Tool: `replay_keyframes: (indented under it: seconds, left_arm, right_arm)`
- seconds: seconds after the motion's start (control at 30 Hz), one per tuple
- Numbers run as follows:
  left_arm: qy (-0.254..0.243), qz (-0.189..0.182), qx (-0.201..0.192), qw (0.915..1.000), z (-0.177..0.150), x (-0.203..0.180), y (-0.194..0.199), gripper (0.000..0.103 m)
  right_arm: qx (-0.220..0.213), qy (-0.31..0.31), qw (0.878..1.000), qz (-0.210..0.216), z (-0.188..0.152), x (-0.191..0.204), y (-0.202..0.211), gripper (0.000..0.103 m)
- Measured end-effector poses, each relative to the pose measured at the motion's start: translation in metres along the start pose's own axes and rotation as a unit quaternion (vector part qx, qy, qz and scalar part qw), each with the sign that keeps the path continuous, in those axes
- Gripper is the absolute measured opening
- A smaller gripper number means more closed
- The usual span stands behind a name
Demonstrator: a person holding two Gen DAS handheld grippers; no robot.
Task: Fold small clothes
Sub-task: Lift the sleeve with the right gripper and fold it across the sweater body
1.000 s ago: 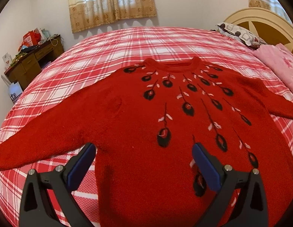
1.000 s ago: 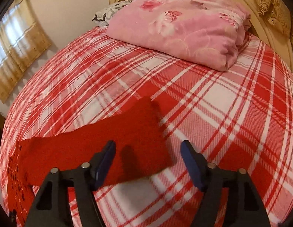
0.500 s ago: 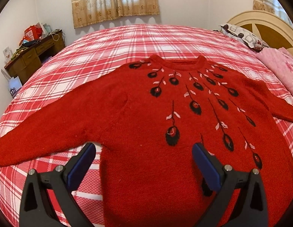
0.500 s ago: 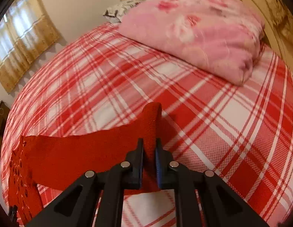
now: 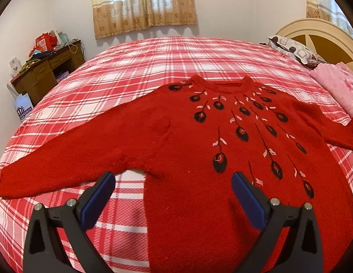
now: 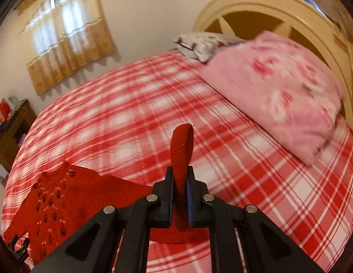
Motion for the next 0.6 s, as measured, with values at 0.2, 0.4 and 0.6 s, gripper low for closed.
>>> replay_keyframes:
  seconds: [0.2,0.4,0.6]
  left_arm:
    - [0.008,0.007,-0.006,0.9999,-0.001,0.012,0.005,0.103]
    - [0.023,0.006,-0.011,0.9997,-0.003,0.023,0.01,0.103]
    - [0.028,0.001,-0.012,0.9995,-0.007,0.029,0.012,0.103]
  right_arm:
    - [-0.027,0.046,0.998,0.03,0.017,0.059,0.024,0.009]
    - [-0.054,0.093,0.992,0.064,0.029,0.123,0.053,0.009]
    - [-0.072,0.143,0.983,0.094,0.033,0.189,0.076,0.009]
Point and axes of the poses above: each gripper's, at about its wrist camera, not at the fingertips, and y roughly against the way its jaws point, x to its left, z to its top, the point moved 5 cm from there along -y, roughly the way its jaws point, and after that the axes turned 4 degrees about -y, right-handed, at the moved point
